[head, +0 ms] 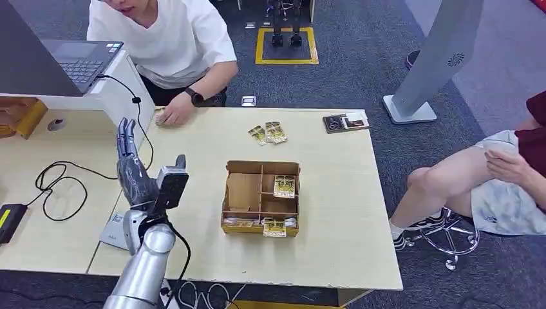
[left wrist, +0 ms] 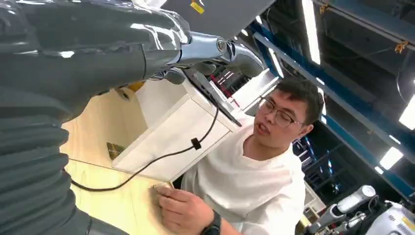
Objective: Pass the card to the sensor for recognition and then transmit it.
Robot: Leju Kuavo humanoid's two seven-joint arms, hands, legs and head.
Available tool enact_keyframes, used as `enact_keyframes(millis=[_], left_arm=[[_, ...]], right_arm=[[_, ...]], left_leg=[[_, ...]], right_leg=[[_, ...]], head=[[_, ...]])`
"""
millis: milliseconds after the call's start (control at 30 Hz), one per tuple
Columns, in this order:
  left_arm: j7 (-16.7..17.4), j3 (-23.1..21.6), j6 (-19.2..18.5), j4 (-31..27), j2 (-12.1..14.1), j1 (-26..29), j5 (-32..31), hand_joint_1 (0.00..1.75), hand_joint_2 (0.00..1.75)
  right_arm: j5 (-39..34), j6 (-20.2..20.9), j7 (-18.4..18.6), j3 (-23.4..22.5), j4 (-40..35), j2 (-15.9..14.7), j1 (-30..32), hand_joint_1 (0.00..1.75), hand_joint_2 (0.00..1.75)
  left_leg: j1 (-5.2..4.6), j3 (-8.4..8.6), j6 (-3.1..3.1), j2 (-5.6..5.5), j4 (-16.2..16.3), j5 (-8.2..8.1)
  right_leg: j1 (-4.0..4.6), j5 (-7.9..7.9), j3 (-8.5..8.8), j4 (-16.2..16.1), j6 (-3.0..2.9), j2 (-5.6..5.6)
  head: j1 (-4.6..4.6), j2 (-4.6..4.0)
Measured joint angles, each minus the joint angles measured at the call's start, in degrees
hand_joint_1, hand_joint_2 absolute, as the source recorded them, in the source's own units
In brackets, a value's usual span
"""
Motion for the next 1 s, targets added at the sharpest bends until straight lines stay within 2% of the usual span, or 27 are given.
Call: enact_keyframes(millis=[100,233,333,633,767,867,1000], left_arm=[[-1.84,-0.02,0.00,-2.80,0.07,2.25,0.11,0.00,1.75],[-6.87,-0.20,-0.02,-7.58,0.07,6.27,-0.18,0.00,1.75],[-8.79,-0.74,-0.02,-10.82,0.15,9.08,0.85,0.00,1.75],[-11.93,-5.29,-0.02,-18.64,1.68,17.10,1.55,0.00,1.75],[-12.15,-6.23,-0.02,-20.15,2.38,18.65,0.90,0.00,1.75],[-12.17,-7.36,-0.02,-21.04,3.35,19.98,-1.52,0.00,1.75],[-13.44,-9.31,-0.02,-21.59,5.03,22.33,-8.18,0.00,1.75]], right_arm=[[-0.02,0.07,-0.09,-0.11,0.07,0.02,0.04,0.00,1.75],[-0.02,0.15,-0.48,-0.31,0.33,0.22,0.20,0.00,1.75],[-0.02,0.33,-0.77,-0.63,0.61,0.39,0.27,0.00,1.75],[-0.02,1.09,-1.11,-1.71,1.73,0.94,0.54,0.00,1.75],[-0.02,1.29,-1.11,-1.81,1.99,1.05,0.57,0.00,1.75],[-0.02,1.46,-1.18,-1.92,2.16,1.14,0.61,0.00,1.75],[-0.02,2.10,-1.18,-2.10,2.32,1.11,0.66,0.00,1.75]], left_leg=[[0.00,-0.01,0.00,-0.01,0.00,0.00],[0.00,-0.01,0.01,0.00,0.00,-0.01],[0.00,-0.01,0.01,0.01,-0.01,-0.02],[0.00,-0.01,0.01,0.01,-0.01,-0.02],[0.00,-0.02,0.01,0.00,-0.01,-0.02],[0.00,-0.01,0.01,0.01,-0.01,-0.02],[0.00,-0.01,0.01,0.01,-0.01,-0.02]], right_leg=[[0.00,0.00,0.00,0.00,0.00,0.00],[0.00,-0.01,-0.03,0.00,0.00,0.01],[0.00,-0.01,-0.03,0.00,0.00,0.01],[0.00,-0.02,-0.03,0.00,0.00,0.01],[0.00,-0.02,-0.03,0.00,0.00,0.00],[0.00,-0.02,-0.03,0.00,0.00,0.00],[0.00,-0.02,-0.03,0.00,0.00,0.00]], head=[[0.02,0.00],[0.00,0.00],[0.00,0.00],[0.00,0.00],[0.00,0.00],[0.00,0.00],[0.00,0.00]])
